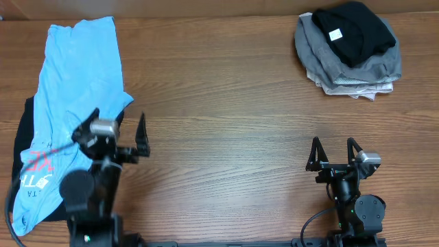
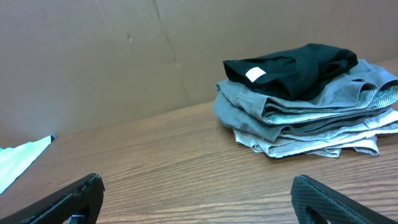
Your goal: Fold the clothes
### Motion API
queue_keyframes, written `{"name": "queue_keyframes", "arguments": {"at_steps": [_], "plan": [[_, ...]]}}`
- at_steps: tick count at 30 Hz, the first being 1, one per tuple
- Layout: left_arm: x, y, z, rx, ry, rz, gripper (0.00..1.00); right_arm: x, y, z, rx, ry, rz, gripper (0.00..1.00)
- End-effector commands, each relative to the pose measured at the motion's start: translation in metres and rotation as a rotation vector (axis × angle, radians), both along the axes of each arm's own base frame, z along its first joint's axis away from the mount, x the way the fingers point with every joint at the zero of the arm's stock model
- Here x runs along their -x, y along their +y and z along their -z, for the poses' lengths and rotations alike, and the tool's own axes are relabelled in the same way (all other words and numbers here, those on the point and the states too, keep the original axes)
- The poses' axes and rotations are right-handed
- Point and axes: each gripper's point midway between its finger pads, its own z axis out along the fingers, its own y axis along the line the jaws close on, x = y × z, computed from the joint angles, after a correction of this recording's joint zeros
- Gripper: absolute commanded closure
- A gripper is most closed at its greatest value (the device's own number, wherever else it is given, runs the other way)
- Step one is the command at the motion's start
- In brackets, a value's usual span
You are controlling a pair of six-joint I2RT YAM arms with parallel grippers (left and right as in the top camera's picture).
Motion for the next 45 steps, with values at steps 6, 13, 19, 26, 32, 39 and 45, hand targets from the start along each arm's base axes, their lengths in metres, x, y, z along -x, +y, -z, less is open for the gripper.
{"name": "queue_keyframes", "arguments": {"at_steps": [6, 13, 19, 26, 32, 39, 45], "plan": [[0.028, -0.001, 0.005, -0.011, -0.177, -0.019, 0.00, 0.000, -0.003, 0.001, -0.002, -0.007, 0.014, 0.00], [0.037, -0.001, 0.031, -0.005, -0.224, -0.021, 0.00, 0.000, -0.003, 0.001, -0.002, -0.007, 0.014, 0.00], [0.041, -0.002, 0.046, -0.007, -0.245, -0.020, 0.00, 0.000, -0.003, 0.001, -0.002, -0.007, 0.014, 0.00], [0.036, 0.000, 0.097, 0.016, -0.033, -0.031, 0.00, 0.000, -0.003, 0.001, -0.002, -0.007, 0.014, 0.00], [0.037, 0.001, 0.108, 0.035, 0.013, -0.036, 0.00, 0.000, -0.003, 0.001, -0.002, -0.007, 0.014, 0.00], [0.037, 0.001, 0.108, 0.035, 0.014, -0.036, 0.00, 0.000, -0.003, 0.001, -0.002, -0.007, 0.014, 0.00], [0.037, 0.001, 0.108, 0.035, 0.014, -0.036, 0.00, 0.000, -0.003, 0.001, -0.002, -0.007, 0.014, 0.00]]}}
